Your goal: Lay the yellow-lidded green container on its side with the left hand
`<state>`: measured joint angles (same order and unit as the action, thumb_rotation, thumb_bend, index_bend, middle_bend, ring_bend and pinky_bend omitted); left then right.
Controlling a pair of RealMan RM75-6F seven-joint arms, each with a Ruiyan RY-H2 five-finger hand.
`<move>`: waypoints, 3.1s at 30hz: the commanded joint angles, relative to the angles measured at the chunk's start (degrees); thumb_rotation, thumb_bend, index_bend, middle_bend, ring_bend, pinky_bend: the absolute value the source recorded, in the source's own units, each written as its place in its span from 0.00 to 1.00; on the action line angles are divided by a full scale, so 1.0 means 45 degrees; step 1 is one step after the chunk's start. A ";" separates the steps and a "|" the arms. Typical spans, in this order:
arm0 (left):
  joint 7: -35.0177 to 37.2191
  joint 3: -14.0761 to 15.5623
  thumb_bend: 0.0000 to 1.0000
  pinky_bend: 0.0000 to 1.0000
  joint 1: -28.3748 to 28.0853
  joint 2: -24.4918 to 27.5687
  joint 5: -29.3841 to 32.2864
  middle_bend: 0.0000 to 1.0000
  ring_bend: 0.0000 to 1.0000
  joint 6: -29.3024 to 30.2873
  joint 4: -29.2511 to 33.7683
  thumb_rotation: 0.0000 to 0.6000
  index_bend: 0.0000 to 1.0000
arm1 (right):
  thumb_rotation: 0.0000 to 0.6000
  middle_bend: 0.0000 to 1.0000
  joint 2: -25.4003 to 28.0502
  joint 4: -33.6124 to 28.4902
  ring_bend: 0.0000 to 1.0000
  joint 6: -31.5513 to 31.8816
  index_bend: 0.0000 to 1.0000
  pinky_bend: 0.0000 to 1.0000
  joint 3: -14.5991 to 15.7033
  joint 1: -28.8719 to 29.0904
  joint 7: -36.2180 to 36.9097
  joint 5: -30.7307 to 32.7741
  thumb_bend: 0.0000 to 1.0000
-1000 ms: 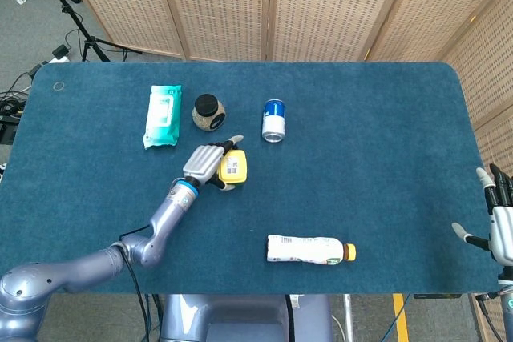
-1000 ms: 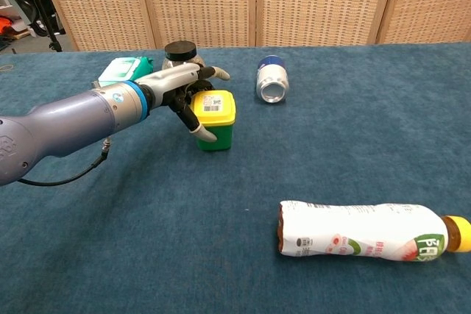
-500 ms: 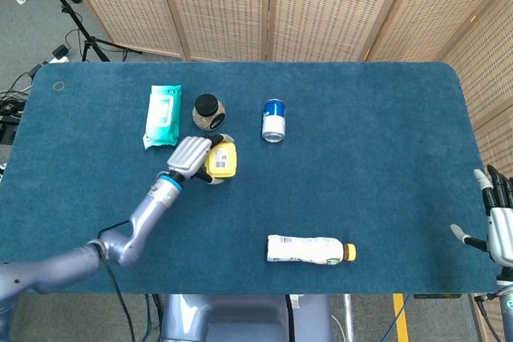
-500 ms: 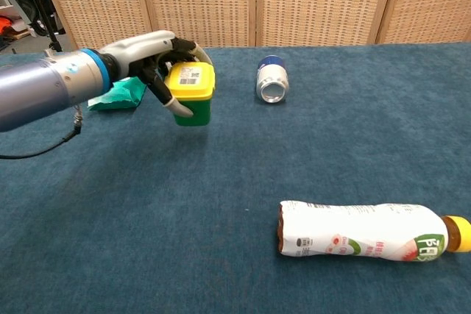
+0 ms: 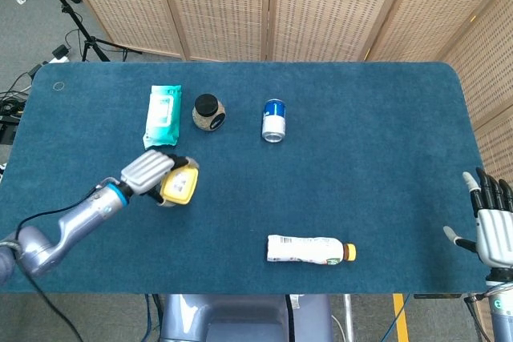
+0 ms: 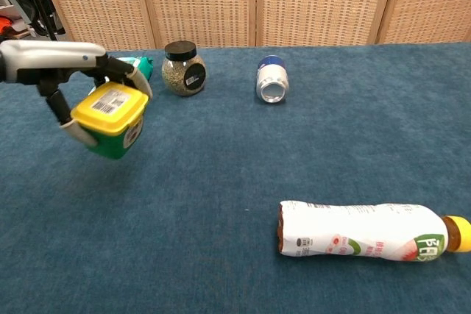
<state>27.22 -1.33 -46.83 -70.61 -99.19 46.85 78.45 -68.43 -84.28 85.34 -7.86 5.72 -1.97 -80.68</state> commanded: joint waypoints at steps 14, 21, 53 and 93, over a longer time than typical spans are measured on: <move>0.3149 0.3832 0.00 0.47 0.1396 -0.2742 -0.6124 0.50 0.49 1.0084 -1.1045 1.00 0.52 | 1.00 0.00 -0.0417 0.0120 0.00 0.0186 0.00 0.00 -0.0180 0.0001 -0.0773 0.0305 0.00; 0.4176 0.4646 0.00 0.47 0.2051 -0.3512 -0.6027 0.50 0.49 1.0983 -1.3305 1.00 0.52 | 1.00 0.00 -0.0510 0.0164 0.00 0.0248 0.00 0.00 -0.0293 -0.0015 -0.0945 0.0475 0.00; 0.2415 0.5317 0.00 0.29 0.1932 -0.3645 -0.4504 0.00 0.00 0.9968 -1.5038 1.00 0.02 | 1.00 0.00 -0.0685 0.0052 0.00 0.0331 0.00 0.00 -0.0266 -0.0061 -0.1305 0.0441 0.00; -0.0232 0.2300 0.00 0.25 0.4045 0.0273 0.2417 0.00 0.01 0.5030 -0.0261 1.00 0.10 | 1.00 0.00 0.0038 -0.0640 0.00 0.0406 0.00 0.00 0.0148 -0.0241 -0.0059 -0.0435 0.00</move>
<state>27.40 9.95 -29.29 -68.76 -89.49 70.11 76.14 -68.35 -87.11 87.12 -7.21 4.68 -2.33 -82.58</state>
